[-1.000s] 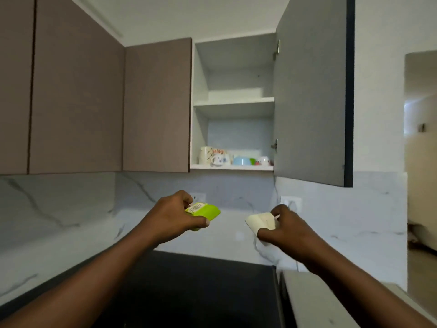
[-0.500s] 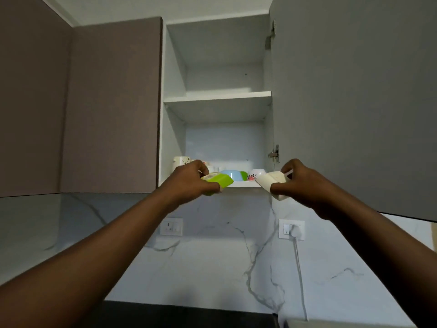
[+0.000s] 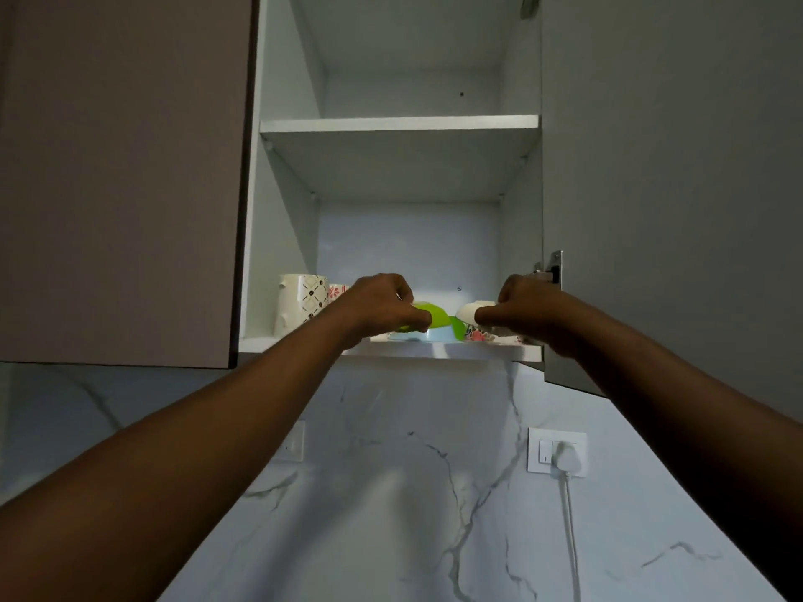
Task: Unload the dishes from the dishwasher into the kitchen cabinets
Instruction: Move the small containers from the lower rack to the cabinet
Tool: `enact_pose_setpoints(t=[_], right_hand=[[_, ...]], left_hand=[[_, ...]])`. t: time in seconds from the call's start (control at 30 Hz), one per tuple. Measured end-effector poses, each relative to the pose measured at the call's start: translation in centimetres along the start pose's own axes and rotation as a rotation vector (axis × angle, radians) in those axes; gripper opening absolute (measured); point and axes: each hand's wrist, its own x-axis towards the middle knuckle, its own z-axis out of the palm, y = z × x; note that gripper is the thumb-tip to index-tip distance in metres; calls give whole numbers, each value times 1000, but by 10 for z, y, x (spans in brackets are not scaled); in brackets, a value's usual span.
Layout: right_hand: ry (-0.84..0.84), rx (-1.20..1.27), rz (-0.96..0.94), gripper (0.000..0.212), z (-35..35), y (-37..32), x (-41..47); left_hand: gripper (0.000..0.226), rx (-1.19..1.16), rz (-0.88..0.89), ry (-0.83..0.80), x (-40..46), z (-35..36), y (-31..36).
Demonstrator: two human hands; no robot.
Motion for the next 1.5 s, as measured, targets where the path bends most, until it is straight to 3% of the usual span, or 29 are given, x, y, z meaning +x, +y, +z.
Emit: enact_pose_setpoints(t=[0.1, 0.33, 0.7, 0.97, 1.3, 1.4, 1.5], right_hand=[[-58, -96, 40, 34, 11, 1, 23], [-189, -150, 102, 43, 22, 17, 48], [-171, -272, 48, 32, 22, 20, 52], [-168, -177, 55, 27, 20, 33, 51], [-148, -233, -1, 43, 21, 28, 42], [-73, -139, -8, 43, 22, 33, 39], [30, -64, -35, 37, 22, 34, 35]], left_hand=[[40, 49, 40, -66, 23, 17, -9], [44, 126, 72, -186, 55, 39, -21], [48, 345, 102, -376, 73, 30, -15], [55, 402, 132, -526, 75, 24, -19], [48, 524, 192, -439, 74, 29, -24], [60, 424, 149, -303, 71, 35, -31], [45, 247, 194, -38, 69, 39, -36]])
